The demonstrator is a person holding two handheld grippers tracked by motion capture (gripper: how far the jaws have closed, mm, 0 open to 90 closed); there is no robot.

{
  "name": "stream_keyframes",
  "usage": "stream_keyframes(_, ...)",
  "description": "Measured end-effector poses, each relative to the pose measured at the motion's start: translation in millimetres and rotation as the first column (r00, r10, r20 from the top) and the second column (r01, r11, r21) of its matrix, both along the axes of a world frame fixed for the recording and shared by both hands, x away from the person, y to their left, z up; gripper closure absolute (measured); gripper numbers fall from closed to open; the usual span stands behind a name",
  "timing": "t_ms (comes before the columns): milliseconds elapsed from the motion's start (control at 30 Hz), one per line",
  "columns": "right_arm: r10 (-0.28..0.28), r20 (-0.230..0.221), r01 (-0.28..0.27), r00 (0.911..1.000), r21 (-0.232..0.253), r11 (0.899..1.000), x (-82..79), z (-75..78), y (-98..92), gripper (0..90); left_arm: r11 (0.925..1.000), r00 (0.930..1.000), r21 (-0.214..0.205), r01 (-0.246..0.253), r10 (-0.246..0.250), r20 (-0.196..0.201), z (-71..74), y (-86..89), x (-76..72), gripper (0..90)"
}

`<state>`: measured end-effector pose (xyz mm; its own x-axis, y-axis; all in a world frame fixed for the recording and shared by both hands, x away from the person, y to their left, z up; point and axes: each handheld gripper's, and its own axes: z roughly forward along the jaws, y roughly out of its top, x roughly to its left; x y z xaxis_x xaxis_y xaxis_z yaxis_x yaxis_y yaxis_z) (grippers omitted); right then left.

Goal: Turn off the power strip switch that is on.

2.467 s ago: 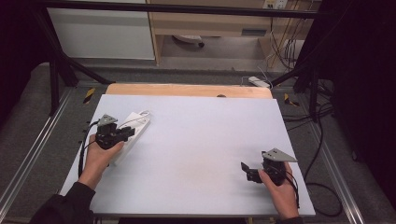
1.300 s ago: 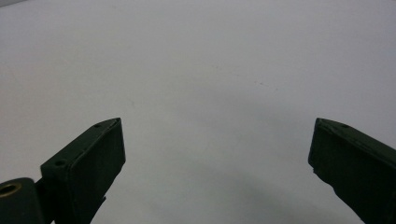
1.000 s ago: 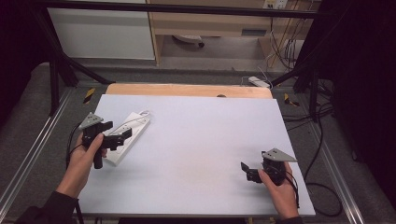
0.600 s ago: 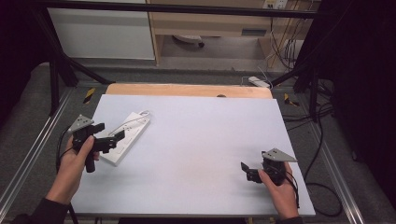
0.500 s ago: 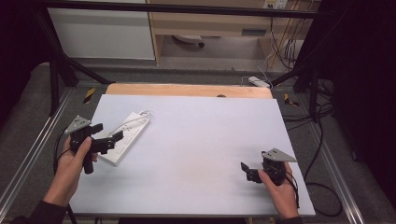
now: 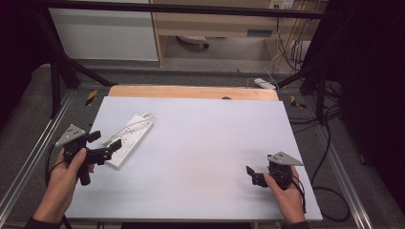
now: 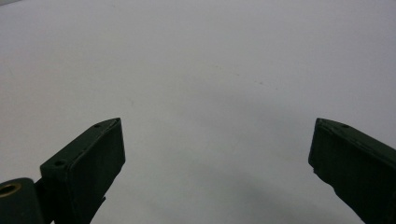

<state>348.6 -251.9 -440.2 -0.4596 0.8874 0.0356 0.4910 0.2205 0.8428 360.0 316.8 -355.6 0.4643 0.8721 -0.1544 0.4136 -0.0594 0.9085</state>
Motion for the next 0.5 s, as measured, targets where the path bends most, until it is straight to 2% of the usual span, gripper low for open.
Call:
stream_keyframes(167,-0.002,0.002,0.002,1.0000,0.002,1.000,0.0,0.1,-0.1,4.1,0.9999,0.9999,0.001,0.011,-0.011,0.007,-1.8,-0.4,-8.8,6.3)
stream_keyframes(500,-0.002,0.003,0.002,1.0000,0.002,1.000,-0.1,0.2,-0.2,4.1,0.9993,0.9999,-0.035,0.010,-0.010,-0.001,-10.4,9.1,-26.9,6.3)
